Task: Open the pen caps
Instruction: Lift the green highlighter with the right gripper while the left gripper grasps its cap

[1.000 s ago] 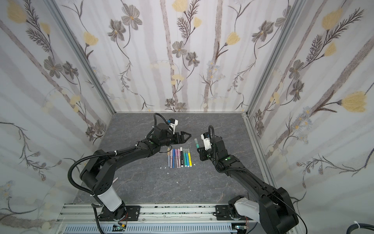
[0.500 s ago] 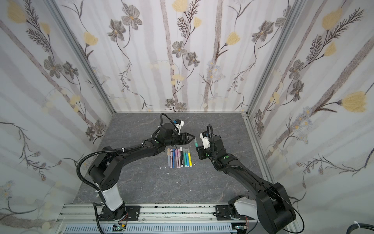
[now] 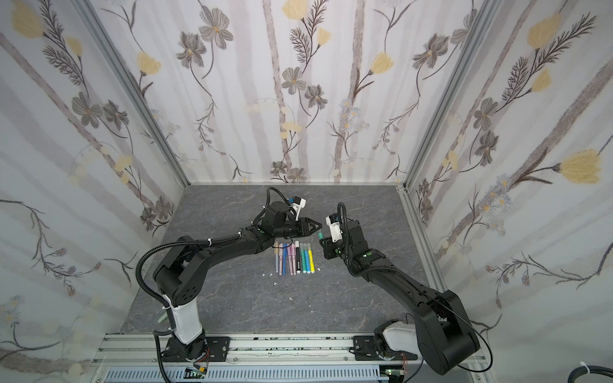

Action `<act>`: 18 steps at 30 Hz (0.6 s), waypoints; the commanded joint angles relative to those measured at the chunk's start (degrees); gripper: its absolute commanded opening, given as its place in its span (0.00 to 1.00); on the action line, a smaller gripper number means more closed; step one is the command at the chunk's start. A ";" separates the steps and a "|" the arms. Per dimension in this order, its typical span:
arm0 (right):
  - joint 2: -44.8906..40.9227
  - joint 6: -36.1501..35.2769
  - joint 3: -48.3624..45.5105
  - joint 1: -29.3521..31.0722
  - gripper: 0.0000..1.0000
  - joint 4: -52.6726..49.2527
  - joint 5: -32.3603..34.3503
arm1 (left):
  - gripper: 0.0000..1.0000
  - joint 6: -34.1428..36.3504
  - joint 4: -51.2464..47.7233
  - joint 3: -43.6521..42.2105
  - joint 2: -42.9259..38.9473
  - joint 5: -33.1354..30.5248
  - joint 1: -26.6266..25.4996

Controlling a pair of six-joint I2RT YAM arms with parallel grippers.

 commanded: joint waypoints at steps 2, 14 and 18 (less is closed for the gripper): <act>1.22 0.05 1.05 -0.06 0.00 3.14 -0.50 | 0.35 -1.02 2.51 0.81 0.33 1.38 0.02; 2.36 0.06 1.43 -0.01 0.00 4.11 -0.23 | 0.24 -1.32 2.71 1.52 1.51 2.64 0.02; 2.29 0.05 1.44 -0.01 0.00 4.20 -0.32 | 0.18 -1.37 2.72 1.84 1.71 2.92 0.03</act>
